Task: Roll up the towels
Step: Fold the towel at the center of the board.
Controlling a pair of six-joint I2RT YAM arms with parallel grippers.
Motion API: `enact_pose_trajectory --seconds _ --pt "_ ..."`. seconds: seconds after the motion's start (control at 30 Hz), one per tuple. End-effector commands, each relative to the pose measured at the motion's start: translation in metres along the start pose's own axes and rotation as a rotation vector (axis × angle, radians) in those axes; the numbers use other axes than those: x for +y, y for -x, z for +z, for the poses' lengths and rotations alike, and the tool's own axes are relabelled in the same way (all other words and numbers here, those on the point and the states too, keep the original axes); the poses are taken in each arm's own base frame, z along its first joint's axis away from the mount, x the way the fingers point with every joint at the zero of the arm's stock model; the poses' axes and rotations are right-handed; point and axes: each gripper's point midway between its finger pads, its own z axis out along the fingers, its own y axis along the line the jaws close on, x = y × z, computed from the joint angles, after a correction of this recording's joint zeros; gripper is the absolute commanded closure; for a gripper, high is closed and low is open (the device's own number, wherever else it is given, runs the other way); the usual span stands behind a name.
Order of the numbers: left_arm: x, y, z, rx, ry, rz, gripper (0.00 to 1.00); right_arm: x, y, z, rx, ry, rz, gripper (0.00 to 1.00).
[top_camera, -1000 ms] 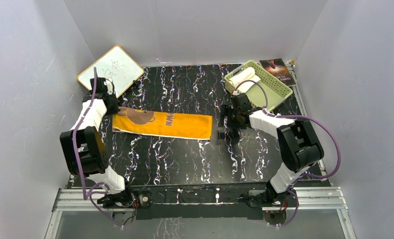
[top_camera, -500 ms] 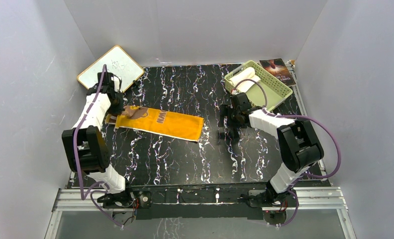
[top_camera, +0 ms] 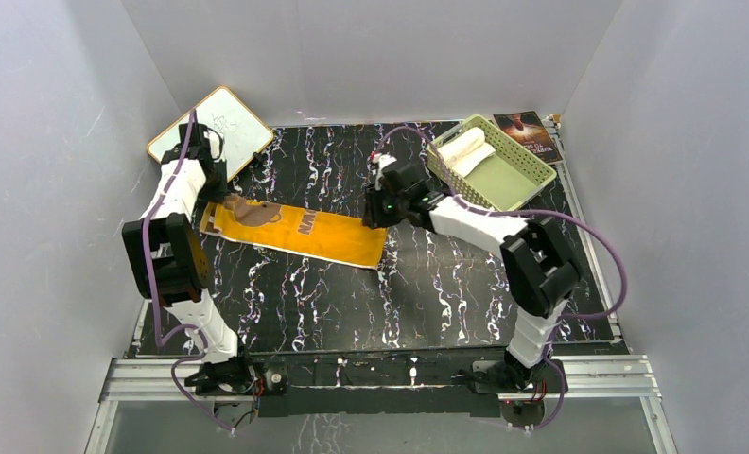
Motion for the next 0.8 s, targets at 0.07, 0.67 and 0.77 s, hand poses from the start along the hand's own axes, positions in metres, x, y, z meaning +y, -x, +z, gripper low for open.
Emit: enact_pose_trajectory --seconds 0.07,0.67,0.77 --pt "0.004 0.015 0.014 -0.011 -0.019 0.022 1.0 0.034 -0.013 0.037 0.058 0.116 -0.011 0.87" --pt "0.041 0.032 0.036 -0.048 0.043 -0.084 0.63 -0.051 -0.118 0.023 0.283 -0.036 0.04 0.99" --pt "0.027 0.032 0.017 -0.11 -0.022 -0.14 0.47 -0.073 -0.13 0.003 0.304 -0.098 0.056 0.92"
